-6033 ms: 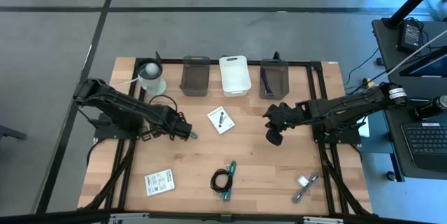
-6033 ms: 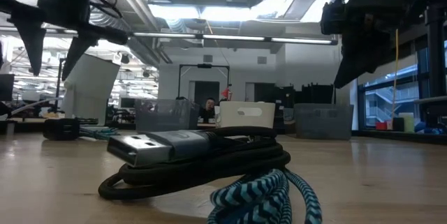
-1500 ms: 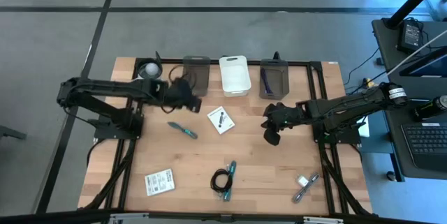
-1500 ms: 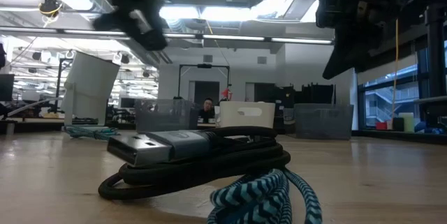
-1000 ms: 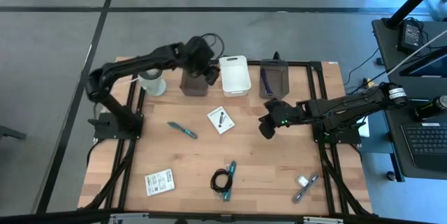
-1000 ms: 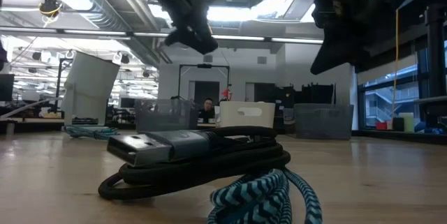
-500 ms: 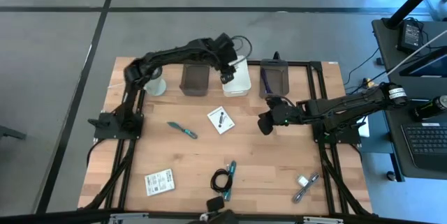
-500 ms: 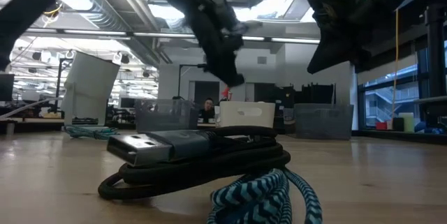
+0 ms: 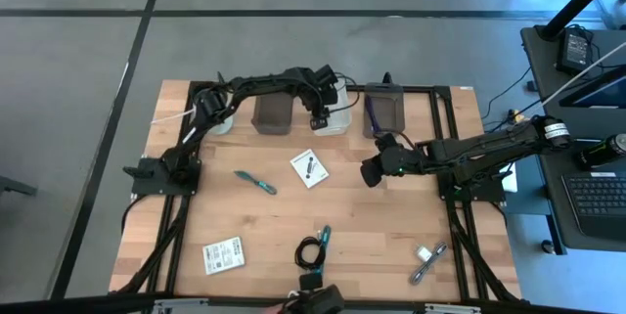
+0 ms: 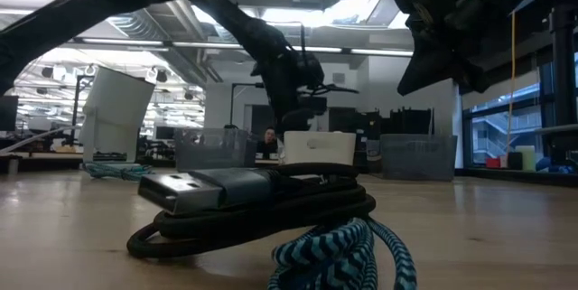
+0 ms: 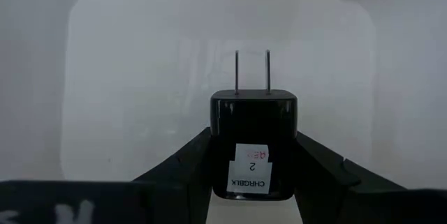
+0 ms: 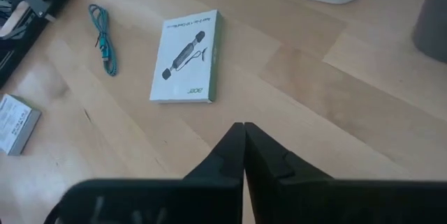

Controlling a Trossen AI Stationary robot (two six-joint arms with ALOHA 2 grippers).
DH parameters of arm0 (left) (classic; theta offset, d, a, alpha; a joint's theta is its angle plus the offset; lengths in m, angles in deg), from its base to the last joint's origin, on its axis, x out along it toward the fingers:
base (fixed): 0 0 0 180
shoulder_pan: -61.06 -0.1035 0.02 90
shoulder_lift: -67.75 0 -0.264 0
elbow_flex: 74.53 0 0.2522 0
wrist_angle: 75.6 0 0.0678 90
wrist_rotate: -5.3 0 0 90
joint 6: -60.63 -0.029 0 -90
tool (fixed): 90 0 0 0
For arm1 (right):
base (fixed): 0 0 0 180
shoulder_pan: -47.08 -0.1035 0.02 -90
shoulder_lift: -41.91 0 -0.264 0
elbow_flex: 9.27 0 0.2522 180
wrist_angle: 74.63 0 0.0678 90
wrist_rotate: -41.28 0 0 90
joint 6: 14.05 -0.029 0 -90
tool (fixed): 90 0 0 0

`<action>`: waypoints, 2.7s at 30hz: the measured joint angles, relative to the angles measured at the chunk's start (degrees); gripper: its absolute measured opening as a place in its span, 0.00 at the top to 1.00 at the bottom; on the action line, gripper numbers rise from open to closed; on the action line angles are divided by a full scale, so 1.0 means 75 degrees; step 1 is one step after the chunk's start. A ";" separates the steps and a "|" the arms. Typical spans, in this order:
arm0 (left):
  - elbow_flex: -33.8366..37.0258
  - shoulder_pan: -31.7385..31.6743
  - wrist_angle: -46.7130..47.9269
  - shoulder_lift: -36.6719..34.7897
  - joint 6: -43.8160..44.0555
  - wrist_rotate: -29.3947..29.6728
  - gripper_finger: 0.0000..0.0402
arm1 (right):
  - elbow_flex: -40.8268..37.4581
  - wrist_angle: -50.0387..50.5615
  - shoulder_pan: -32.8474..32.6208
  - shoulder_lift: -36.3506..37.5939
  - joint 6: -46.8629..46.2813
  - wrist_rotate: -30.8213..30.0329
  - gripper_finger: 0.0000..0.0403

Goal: Pick and place items into bin
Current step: Put the black charger adapter into the white bin, then put the white charger adapter into the white bin

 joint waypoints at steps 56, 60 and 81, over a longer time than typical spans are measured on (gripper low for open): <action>-0.3113 0.3370 0.4877 -0.1237 0.4772 0.3786 0.61 | 0.0009 0.1716 -0.1087 0.0003 0.0610 0.0832 0.98; -0.2620 0.4079 0.5008 -0.1228 0.5229 0.4172 0.67 | 0.0009 0.1714 -0.1170 0.0003 0.0599 0.0831 0.98; 0.5401 0.5668 -0.0187 -0.6169 0.6255 0.4044 0.80 | 0.0361 0.1234 -0.1273 -0.0003 -0.0558 0.1183 0.99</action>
